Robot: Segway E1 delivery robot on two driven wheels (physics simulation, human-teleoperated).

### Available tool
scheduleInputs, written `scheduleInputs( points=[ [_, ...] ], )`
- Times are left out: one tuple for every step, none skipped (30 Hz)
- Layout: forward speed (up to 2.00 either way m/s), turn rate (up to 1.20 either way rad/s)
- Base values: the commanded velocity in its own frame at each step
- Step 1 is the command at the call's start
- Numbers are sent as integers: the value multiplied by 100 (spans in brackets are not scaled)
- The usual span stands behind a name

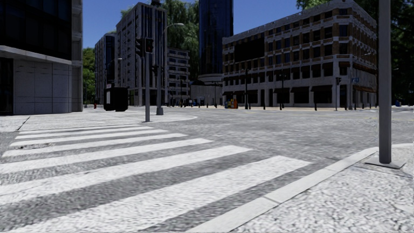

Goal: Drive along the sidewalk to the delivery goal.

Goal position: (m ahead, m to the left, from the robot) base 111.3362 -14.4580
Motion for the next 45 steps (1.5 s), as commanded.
scheduleInputs(
  points=[
    [175,59],
    [175,59],
    [167,59],
    [164,59],
    [163,59],
    [160,59],
    [157,59],
    [155,59],
    [149,59],
    [149,59],
    [139,59],
    [135,59],
    [134,59],
    [133,59],
    [133,59],
    [133,59],
    [133,59],
    [133,59],
    [133,59],
    [133,59],
    [133,59],
    [133,59],
    [133,58],
    [133,58],
    [133,58],
    [133,56],
    [133,50],
    [133,44],
    [131,43],
    [127,43],
    [127,43],
    [124,42],
    [121,42],
    [120,42],
    [118,42],
    [118,42],
    [118,42],
    [118,42],
    [118,42],
    [118,42],
    [118,38],
    [118,38],
    [118,32],
    [118,0],
    [118,0]
  ],
)
